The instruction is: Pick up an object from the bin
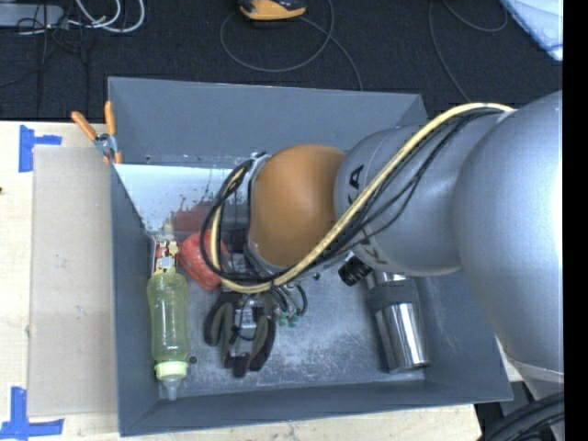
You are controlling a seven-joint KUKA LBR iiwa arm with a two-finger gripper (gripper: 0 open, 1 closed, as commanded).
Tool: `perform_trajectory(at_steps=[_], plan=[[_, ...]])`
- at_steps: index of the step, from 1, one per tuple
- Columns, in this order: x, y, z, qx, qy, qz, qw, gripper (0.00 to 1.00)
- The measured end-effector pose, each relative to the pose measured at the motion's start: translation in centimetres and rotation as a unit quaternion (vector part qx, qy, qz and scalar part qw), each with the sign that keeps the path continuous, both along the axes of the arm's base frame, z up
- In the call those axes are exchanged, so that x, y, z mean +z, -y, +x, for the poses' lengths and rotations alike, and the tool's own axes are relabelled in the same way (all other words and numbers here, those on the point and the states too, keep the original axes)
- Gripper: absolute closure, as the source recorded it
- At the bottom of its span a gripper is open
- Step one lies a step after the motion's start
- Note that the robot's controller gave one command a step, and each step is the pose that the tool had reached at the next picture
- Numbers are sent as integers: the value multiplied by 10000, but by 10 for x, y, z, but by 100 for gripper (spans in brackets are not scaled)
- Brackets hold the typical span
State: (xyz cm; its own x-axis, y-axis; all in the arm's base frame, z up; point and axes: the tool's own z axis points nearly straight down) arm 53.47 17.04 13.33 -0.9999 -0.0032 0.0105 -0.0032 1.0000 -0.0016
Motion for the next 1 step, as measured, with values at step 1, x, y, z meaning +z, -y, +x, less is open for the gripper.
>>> perform_trajectory(at_steps=[1], plan=[[4, 1, 2, -22, 38, 7, 10000, 0]])
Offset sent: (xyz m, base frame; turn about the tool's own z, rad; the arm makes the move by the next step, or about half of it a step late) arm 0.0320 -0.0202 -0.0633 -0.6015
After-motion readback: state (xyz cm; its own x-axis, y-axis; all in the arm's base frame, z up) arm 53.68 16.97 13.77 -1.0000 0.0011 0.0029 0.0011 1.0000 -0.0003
